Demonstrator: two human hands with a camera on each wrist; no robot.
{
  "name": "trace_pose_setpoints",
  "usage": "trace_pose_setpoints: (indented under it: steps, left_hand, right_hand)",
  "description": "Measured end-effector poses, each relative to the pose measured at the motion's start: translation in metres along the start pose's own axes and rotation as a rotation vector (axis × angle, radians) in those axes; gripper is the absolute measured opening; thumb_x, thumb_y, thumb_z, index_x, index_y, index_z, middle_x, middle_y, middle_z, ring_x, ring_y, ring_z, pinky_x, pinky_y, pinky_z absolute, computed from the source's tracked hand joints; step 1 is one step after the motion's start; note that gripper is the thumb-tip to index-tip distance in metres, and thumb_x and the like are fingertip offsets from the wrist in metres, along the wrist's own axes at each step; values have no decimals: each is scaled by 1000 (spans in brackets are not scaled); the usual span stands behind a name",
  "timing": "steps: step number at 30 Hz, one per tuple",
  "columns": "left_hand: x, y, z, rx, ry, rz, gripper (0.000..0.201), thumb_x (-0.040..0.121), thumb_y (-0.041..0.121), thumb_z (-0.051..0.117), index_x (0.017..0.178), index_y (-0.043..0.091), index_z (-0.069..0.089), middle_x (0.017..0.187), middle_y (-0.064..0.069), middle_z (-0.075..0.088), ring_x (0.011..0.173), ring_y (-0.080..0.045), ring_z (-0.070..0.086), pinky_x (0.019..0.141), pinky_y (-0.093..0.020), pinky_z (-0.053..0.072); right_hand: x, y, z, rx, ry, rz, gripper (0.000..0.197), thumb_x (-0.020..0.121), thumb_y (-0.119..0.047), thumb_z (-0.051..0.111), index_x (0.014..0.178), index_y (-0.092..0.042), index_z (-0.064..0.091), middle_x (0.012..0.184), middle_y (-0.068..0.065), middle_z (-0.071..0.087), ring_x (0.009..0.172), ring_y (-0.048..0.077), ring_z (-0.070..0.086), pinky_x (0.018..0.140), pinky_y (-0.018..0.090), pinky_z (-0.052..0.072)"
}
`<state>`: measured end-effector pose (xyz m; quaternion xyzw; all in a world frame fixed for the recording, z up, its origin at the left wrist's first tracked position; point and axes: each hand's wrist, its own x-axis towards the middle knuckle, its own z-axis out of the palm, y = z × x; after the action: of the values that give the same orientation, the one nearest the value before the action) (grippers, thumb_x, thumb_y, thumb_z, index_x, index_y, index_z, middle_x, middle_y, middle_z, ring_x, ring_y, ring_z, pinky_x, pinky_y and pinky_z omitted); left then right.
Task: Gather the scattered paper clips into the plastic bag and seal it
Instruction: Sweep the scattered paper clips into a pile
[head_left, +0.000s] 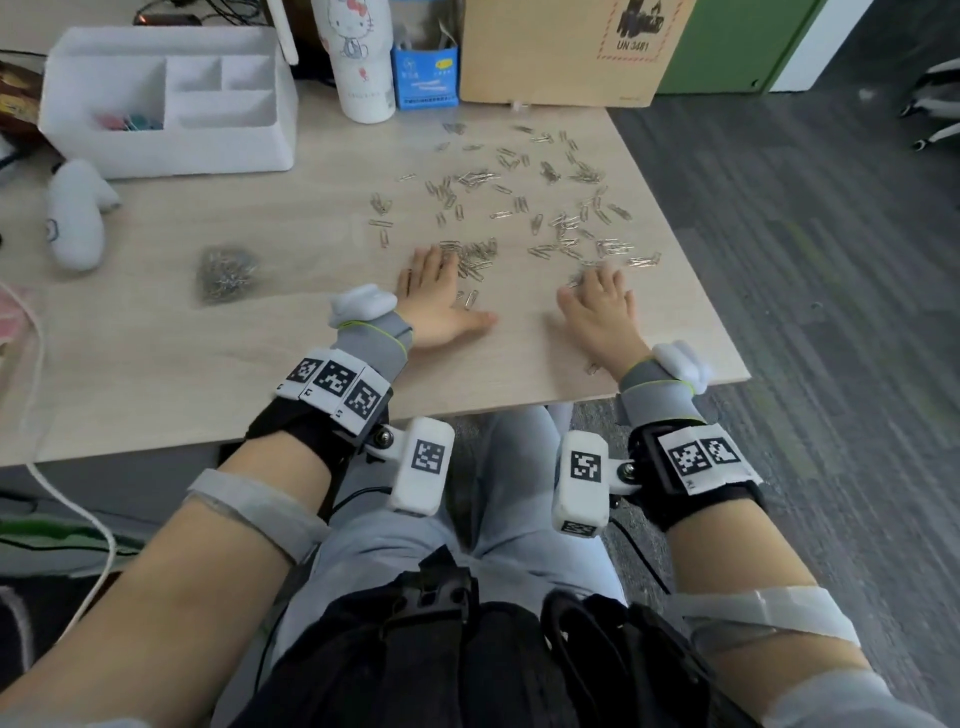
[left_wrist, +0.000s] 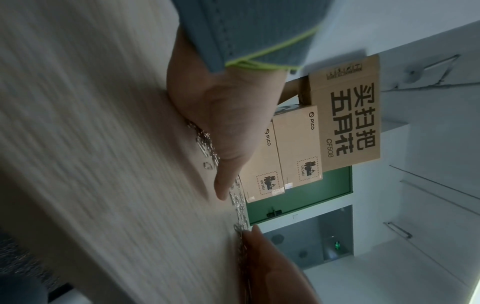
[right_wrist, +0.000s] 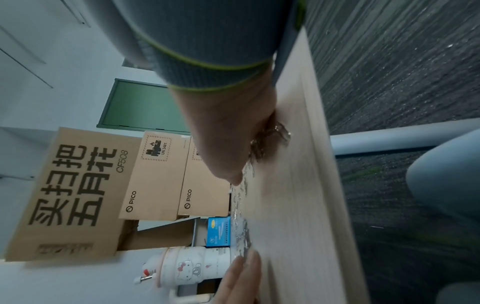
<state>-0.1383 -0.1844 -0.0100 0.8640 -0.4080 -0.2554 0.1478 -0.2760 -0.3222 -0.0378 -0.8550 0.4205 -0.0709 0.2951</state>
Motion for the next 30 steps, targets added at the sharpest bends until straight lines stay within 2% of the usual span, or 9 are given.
trace_pose_setpoints:
  steps: [3, 6, 9, 12, 15, 20, 23, 26, 30]
  left_hand:
    - [3, 2, -1, -59, 24, 58, 106, 70, 53, 66, 146, 9, 7, 156, -15, 0, 145, -30, -8, 120, -41, -1]
    - [6, 5, -4, -124, 80, 95, 105, 58, 50, 70, 142, 7, 23, 150, -17, 22, 142, -33, 11, 119, -41, 12]
    - [7, 1, -6, -122, 186, 92, 97, 56, 42, 76, 138, 12, 35, 146, -14, 32, 139, -32, 21, 116, -37, 17]
    - [4, -5, -7, -82, 300, 22, 82, 60, 35, 80, 133, 23, 45, 141, -7, 41, 132, -31, 28, 106, -40, 29]
    - [4, -14, -7, -103, 353, -18, 76, 56, 36, 81, 125, 25, 53, 134, -7, 49, 126, -30, 39, 102, -37, 32]
    - [-2, -18, -6, -256, 353, -29, 66, 61, 23, 83, 122, 13, 57, 125, -10, 57, 112, -27, 56, 92, -28, 41]
    - [-2, -18, -5, -291, 367, -12, 56, 63, 21, 82, 114, 11, 62, 115, -9, 65, 101, -27, 62, 89, -32, 48]
    - [1, -18, -4, -332, 377, -1, 49, 63, 17, 81, 109, 10, 64, 106, -9, 68, 85, -24, 62, 84, -30, 49]
    - [4, -15, -3, -361, 375, 69, 46, 64, 10, 80, 107, 8, 65, 108, -11, 68, 74, -15, 55, 77, -25, 46]
  right_hand:
    - [-11, -8, -9, 285, 7, -141, 15, 95, -16, 42, 88, -4, 48, 98, 7, 46, 103, 20, 42, 93, 32, 30]
    - [-21, -4, -28, 459, 129, -28, 30, 88, -15, 57, 116, -6, 61, 114, 2, 60, 102, 15, 53, 93, 25, 39]
    - [-24, 8, -39, 290, 223, 70, 46, 75, -21, 71, 120, -15, 62, 115, 3, 63, 95, 12, 56, 84, 21, 41]
    - [-29, 13, -50, 134, 65, 90, 66, 62, -25, 84, 122, -15, 59, 96, 1, 58, 86, 13, 53, 77, 23, 38]
    - [-36, 13, -52, 72, -93, 98, 77, 55, -18, 88, 124, -15, 55, 80, 2, 60, 69, 16, 59, 75, 28, 46]
    - [-33, 11, -41, 154, -31, 33, 55, 57, -4, 84, 108, -8, 64, 65, -4, 55, 68, 15, 54, 76, 31, 49]
    - [-26, 5, -30, 177, 24, -6, 38, 61, -5, 80, 98, -5, 67, 61, -6, 54, 64, 15, 53, 70, 28, 49]
    - [-19, -8, -18, 185, 73, -59, 27, 64, -6, 77, 90, -6, 69, 59, -9, 51, 65, 15, 52, 63, 23, 44]
    - [-12, -21, -7, 238, 97, -81, 22, 66, -8, 76, 86, -7, 70, 63, -6, 55, 68, 15, 52, 70, 28, 47]
